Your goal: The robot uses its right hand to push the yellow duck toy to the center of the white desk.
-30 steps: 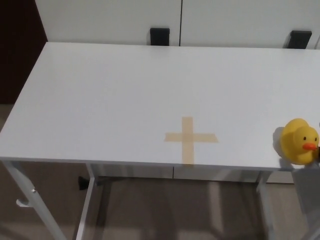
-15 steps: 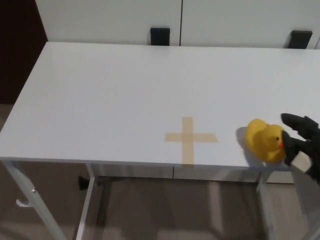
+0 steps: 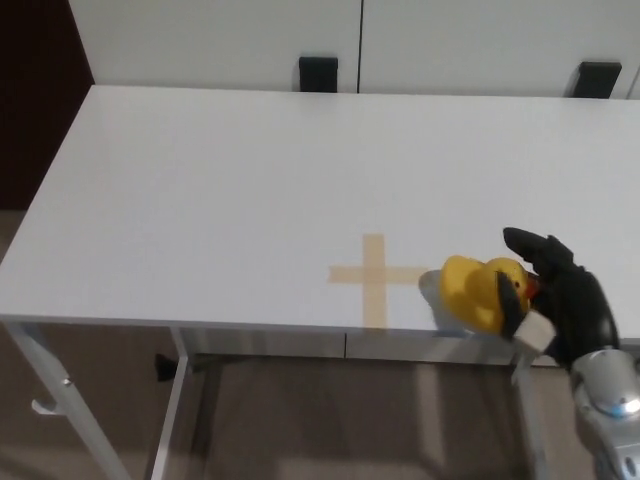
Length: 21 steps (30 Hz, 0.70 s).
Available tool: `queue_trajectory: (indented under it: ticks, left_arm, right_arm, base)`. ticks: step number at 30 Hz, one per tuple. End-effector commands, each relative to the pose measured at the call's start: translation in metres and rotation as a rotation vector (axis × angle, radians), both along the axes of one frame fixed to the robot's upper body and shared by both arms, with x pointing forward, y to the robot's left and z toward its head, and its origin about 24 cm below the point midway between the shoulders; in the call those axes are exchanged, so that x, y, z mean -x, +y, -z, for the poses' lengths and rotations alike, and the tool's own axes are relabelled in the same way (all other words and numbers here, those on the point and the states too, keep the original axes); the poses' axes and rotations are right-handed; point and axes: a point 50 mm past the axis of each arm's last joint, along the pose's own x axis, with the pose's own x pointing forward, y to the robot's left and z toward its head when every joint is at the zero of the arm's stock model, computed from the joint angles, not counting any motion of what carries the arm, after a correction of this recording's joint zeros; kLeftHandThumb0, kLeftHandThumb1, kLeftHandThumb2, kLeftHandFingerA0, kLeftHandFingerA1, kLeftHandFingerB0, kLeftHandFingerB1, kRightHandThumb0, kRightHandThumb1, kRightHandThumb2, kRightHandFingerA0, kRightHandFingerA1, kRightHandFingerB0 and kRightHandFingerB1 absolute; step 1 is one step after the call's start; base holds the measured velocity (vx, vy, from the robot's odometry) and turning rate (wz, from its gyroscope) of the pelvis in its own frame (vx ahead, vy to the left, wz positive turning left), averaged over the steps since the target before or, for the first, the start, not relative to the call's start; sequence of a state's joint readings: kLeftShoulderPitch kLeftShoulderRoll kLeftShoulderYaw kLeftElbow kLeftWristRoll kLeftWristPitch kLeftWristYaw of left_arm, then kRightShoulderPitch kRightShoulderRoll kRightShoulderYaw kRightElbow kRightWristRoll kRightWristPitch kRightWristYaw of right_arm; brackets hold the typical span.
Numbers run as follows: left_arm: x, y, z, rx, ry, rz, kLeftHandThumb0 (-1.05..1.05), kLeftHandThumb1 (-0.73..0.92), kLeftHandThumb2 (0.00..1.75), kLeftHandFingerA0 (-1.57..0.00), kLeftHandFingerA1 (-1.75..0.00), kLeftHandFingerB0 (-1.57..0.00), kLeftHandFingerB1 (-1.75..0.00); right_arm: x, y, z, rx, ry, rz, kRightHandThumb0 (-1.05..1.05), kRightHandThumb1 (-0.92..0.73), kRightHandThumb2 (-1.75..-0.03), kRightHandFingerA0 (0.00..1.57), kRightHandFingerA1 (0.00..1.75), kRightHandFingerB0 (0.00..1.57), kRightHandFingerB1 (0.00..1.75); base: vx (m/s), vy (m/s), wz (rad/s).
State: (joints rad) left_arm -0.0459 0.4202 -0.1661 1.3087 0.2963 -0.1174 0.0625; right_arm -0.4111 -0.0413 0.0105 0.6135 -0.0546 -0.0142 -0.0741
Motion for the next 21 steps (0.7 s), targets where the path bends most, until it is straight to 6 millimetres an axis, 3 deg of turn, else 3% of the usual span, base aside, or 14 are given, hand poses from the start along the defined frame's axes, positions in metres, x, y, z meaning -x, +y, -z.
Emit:
queue_trajectory:
  ticks: [1, 2, 3, 5, 8, 9, 14, 15, 16, 17, 18, 21]
  left_arm:
    - [0.0, -0.002, 0.001, 0.004, -0.012, 0.025, -0.18, 0.67, 0.64, -0.81, -0.71, -0.8, -0.58]
    - [0.0, -0.003, 0.001, 0.005, -0.012, 0.024, -0.18, 0.67, 0.64, -0.81, -0.71, -0.8, -0.58]
    - [0.001, -0.003, 0.001, 0.006, -0.012, 0.024, -0.2, 0.68, 0.64, -0.82, -0.73, -0.8, -0.58]
    - [0.001, -0.004, 0.002, 0.01, -0.013, 0.019, -0.17, 0.66, 0.67, -0.83, -0.75, -0.82, -0.61]
    - [0.0, -0.006, 0.003, 0.015, -0.012, 0.017, -0.16, 0.67, 0.69, -0.82, -0.73, -0.81, -0.62]
    - [0.0, -0.006, 0.003, 0.016, -0.01, 0.02, -0.16, 0.67, 0.67, -0.82, -0.73, -0.82, -0.61]
    - [0.0, -0.008, 0.004, 0.017, -0.005, 0.027, -0.17, 0.67, 0.65, -0.84, -0.75, -0.84, -0.63]
    - [0.0, -0.009, 0.005, 0.019, -0.006, 0.031, -0.17, 0.67, 0.67, -0.85, -0.76, -0.86, -0.63]
    - [0.0, -0.01, 0.005, 0.02, -0.006, 0.033, -0.18, 0.7, 0.67, -0.87, -0.75, -0.87, -0.63]
    - [0.0, -0.01, 0.005, 0.021, -0.006, 0.034, -0.18, 0.7, 0.67, -0.87, -0.75, -0.87, -0.63]
    - [0.0, -0.01, 0.005, 0.023, -0.009, 0.037, -0.17, 0.7, 0.71, -0.89, -0.79, -0.87, -0.66]
    - [-0.001, -0.01, 0.005, 0.023, -0.013, 0.04, -0.17, 0.7, 0.71, -0.89, -0.79, -0.87, -0.66]
  right_arm:
    - [0.003, 0.008, 0.01, -0.03, 0.058, 0.063, -0.75, -0.92, -0.72, 0.0, 0.0, 0.0, 0.14]
    - [0.003, 0.012, 0.009, -0.045, 0.051, 0.078, -0.75, -0.92, -0.72, 0.0, 0.0, 0.0, 0.14]
    - [0.002, 0.017, 0.007, -0.043, 0.024, 0.107, -0.92, -0.84, -1.11, 0.0, 0.14, 0.0, 0.02]
    - [0.0, 0.026, 0.003, -0.001, -0.021, 0.177, -0.96, -0.86, -1.12, 0.0, 0.13, 0.0, 0.0]
    - [-0.002, 0.033, 0.0, 0.056, -0.049, 0.243, -0.98, -0.86, -1.1, 0.0, 0.13, 0.0, 0.0]
    - [-0.002, 0.038, -0.002, 0.075, -0.06, 0.275, -0.74, -0.92, -0.75, 0.0, 0.0, 0.0, 0.0]
    - [-0.002, 0.048, -0.005, 0.107, -0.112, 0.352, -0.71, -0.92, -0.73, 0.0, 0.0, 0.0, 0.0]
    - [-0.002, 0.05, -0.006, 0.127, -0.124, 0.369, -0.7, -0.92, -0.86, 0.0, 0.0, 0.0, 0.0]
    - [-0.004, 0.053, -0.009, 0.149, -0.139, 0.39, -0.73, -0.82, -0.93, 0.0, 0.0, 0.0, 0.0]
    - [-0.005, 0.055, -0.011, 0.165, -0.15, 0.406, -0.73, -0.82, -0.93, 0.0, 0.0, 0.0, 0.0]
    - [-0.007, 0.058, -0.015, 0.172, -0.171, 0.425, -0.7, -0.92, -0.73, 0.0, 0.0, 0.0, 0.0]
    - [-0.009, 0.06, -0.017, 0.166, -0.186, 0.434, -0.7, -0.92, -0.73, 0.0, 0.0, 0.0, 0.0]
  base:
    - [0.0, 0.0, 0.0]
    - [0.0, 0.0, 0.0]
    - [0.0, 0.0, 0.0]
    - [0.0, 0.0, 0.0]
    - [0.0, 0.0, 0.0]
    - [0.0, 0.0, 0.0]
    - [0.0, 0.0, 0.0]
    - [0.0, 0.0, 0.0]
    - [0.0, 0.0, 0.0]
    - [0.0, 0.0, 0.0]
    - [0.0, 0.0, 0.0]
    - [0.0, 0.0, 0.0]
